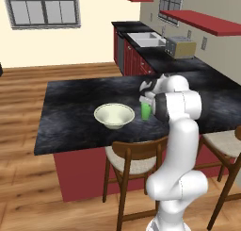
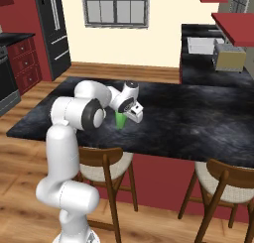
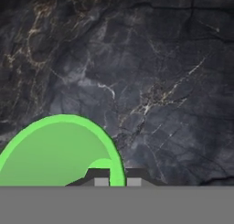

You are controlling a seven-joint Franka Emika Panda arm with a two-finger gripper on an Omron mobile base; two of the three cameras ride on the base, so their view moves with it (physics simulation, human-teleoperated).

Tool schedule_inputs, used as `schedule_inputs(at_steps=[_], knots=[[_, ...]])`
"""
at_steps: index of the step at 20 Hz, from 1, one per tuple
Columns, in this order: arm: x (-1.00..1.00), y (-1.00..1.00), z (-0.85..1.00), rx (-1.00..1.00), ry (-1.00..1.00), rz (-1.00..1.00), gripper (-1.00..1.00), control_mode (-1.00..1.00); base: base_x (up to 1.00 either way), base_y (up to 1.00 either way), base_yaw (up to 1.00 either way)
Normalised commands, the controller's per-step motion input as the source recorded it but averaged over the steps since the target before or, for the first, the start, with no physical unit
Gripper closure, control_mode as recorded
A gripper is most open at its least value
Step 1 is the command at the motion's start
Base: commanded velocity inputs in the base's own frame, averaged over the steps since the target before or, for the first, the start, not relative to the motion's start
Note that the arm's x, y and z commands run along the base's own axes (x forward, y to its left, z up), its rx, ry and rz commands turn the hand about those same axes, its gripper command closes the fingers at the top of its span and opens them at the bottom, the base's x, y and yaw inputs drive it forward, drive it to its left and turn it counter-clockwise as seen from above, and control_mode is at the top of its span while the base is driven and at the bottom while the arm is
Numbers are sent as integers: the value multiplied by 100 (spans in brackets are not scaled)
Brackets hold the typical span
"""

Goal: Place the cup inside the bowl on the dining table and move the bowl to any counter.

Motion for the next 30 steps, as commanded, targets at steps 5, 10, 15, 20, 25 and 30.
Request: schedule_inputs(at_steps=[5, 10, 15, 20, 25, 30], knots=[[-3, 0, 39, 0, 0, 0, 100, -100, 0, 0, 0], [-12, 0, 47, 0, 0, 0, 100, -100, 0, 0, 0], [-16, 1, 42, 0, 0, 0, 100, -100, 0, 0, 0], [-33, 8, 35, 0, 0, 0, 100, -100, 0, 0, 0], [-33, 25, 22, 0, 0, 0, 100, -100, 0, 0, 0], [-35, 32, 12, 0, -3, 0, 100, -100, 0, 0, 0]])
